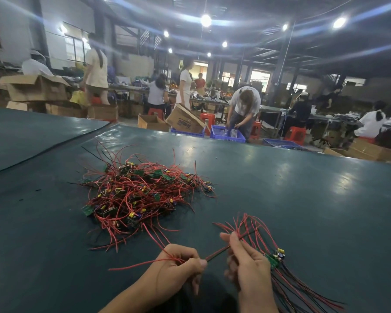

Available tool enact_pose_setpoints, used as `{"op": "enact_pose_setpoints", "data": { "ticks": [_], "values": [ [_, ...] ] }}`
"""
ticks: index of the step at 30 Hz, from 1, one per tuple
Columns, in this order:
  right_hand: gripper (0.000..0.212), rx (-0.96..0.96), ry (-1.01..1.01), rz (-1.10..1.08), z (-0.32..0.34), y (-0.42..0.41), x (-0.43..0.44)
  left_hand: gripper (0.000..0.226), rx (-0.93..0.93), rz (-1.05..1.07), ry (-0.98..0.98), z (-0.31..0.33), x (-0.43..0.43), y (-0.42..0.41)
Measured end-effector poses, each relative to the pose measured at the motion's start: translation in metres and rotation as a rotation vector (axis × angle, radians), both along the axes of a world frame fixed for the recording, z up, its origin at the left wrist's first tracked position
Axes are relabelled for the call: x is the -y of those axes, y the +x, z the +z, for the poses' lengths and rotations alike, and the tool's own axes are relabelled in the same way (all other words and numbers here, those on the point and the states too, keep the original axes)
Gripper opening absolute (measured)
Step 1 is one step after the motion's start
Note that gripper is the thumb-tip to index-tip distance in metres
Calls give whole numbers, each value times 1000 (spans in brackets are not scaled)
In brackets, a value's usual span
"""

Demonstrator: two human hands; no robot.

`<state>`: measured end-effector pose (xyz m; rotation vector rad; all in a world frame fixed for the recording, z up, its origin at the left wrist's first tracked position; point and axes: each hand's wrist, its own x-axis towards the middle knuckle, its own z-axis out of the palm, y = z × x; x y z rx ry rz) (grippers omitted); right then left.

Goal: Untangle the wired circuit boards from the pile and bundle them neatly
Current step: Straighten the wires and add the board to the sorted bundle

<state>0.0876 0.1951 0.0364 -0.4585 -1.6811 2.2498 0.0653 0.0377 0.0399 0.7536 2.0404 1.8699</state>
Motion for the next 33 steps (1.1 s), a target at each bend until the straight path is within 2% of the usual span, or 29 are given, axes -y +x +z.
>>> {"op": "enact_pose_setpoints", "data": {
  "ticks": [6, 9, 15, 18, 21, 23, 25, 27, 30, 33],
  "values": [
    [22, -73, -189, -153, 3, -7, -21, 25, 12, -34, 18, 2, 3, 0],
    [23, -114, -176, -173, 4, -7, -21, 31, 48, 52, 65, 1, 2, -3],
    [24, -203, -85, -174, 5, -5, -18, 41, 336, 282, 184, -10, 1, -11],
    [24, -229, -52, -133, 7, -3, -15, 46, 389, 347, 224, -11, 1, -14],
    [28, -262, -47, -71, 9, 1, -13, 42, 418, 441, 324, -8, -1, -18],
    [39, -257, -68, -5, 10, 3, -12, 38, 455, 465, 415, -6, 2, -21],
    [51, -232, -124, 80, 8, 4, -12, 37, 492, 446, 454, -5, 6, -22],
    [56, -187, -90, 171, 7, 4, -10, 37, 541, 365, 445, -6, 8, -24],
    [50, -103, 70, 283, 4, 5, 1, 38, 606, 146, 419, -10, 7, -25],
    [42, -98, 128, 373, 1, 11, 17, 37, 613, -77, 304, -18, 1, -26]
  ]
}}
